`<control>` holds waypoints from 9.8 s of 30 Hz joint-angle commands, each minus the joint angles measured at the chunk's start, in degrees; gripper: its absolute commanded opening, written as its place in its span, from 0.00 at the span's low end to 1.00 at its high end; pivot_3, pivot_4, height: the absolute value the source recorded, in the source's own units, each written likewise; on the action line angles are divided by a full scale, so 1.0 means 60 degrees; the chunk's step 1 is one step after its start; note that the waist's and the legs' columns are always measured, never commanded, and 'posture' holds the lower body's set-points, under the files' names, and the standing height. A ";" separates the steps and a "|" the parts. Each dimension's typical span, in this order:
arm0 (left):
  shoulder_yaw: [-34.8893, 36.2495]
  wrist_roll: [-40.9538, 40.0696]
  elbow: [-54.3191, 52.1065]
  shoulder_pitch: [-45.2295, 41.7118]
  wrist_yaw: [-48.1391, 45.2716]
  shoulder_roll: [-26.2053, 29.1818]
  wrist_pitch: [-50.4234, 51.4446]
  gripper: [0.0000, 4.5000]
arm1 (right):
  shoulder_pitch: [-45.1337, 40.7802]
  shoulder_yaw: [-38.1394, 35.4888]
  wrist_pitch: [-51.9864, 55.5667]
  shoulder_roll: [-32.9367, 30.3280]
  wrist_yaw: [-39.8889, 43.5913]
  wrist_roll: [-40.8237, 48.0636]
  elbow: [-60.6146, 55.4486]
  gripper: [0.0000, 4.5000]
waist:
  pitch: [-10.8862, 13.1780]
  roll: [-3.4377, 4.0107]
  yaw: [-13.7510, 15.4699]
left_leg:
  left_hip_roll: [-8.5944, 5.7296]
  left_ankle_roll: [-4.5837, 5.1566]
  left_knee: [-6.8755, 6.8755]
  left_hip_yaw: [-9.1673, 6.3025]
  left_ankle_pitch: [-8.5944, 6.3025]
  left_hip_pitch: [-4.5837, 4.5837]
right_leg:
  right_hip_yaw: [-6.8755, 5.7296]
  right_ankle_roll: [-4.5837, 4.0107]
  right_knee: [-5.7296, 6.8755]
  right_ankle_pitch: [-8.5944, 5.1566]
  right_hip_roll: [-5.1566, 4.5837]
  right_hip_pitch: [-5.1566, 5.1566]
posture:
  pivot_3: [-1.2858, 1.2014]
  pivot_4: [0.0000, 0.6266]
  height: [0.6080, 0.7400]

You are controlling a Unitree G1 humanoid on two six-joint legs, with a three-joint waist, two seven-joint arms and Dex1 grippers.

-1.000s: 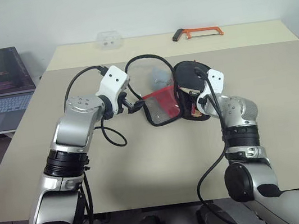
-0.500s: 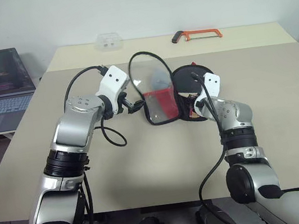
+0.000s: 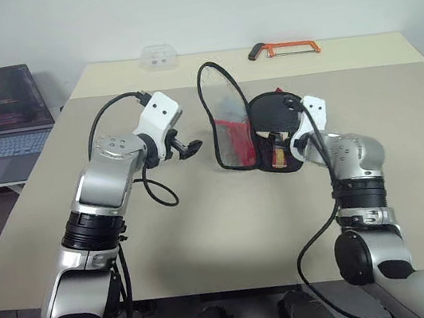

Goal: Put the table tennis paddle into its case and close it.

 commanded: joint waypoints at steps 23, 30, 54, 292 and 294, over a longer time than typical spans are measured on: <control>0.0834 -0.0253 0.3094 0.0424 -0.1973 -0.0100 -0.4025 0.54 | 0.3694 -0.0788 -0.2978 -0.8911 1.1719 0.3131 -0.1630 1.00 | 0.0004 -0.0006 0.0160 | -0.0005 0.0020 0.0005 -0.0002 -0.0011 -0.0008 | -0.0017 0.0009 -0.0125 0.0012 0.0011 0.0056 | 0.52 0.24 1.00; 0.1063 -0.0195 0.4238 0.0379 -0.1357 -0.0757 -0.4486 0.01 | 0.3584 -0.0106 -0.4065 -0.9197 1.2282 0.2717 -0.1402 1.00 | 0.0004 -0.0006 0.0158 | -0.0006 0.0020 0.0007 -0.0003 -0.0011 0.0001 | -0.0016 0.0011 -0.0126 0.0017 0.0019 0.0063 | 0.52 0.24 1.00; 0.0254 -0.0074 0.5955 -0.2349 -0.0237 -0.5643 -0.5227 0.01 | 0.5654 -0.1829 -0.3491 -0.9486 1.1602 0.3785 -0.4100 1.00 | 0.0004 -0.0007 0.0245 | -0.0039 0.0020 0.0018 -0.0034 -0.0010 -0.0008 | -0.0031 0.0014 -0.0128 0.0017 0.0013 0.0080 | 0.52 0.24 1.00; 0.0632 -0.1493 0.0816 -0.0411 -0.4756 0.1163 -0.2967 1.00 | 0.5731 0.5732 -0.5771 -0.4574 0.6270 0.0135 -0.5207 0.99 | -0.0018 -0.0024 0.0234 | -0.0004 0.0003 0.0028 -0.0207 0.0032 0.0011 | -0.0221 -0.0032 -0.0126 -0.0007 0.0003 0.0193 | 0.52 0.24 1.00; 0.0595 -0.1450 0.0905 -0.0400 -0.4704 0.1098 -0.3035 1.00 | 0.5787 0.6108 -0.6283 -0.4225 0.6505 -0.0223 -0.4750 0.99 | -0.0019 -0.0025 0.0219 | -0.0003 0.0003 0.0028 -0.0210 0.0032 0.0013 | -0.0223 -0.0032 -0.0127 -0.0007 0.0007 0.0194 | 0.52 0.24 1.00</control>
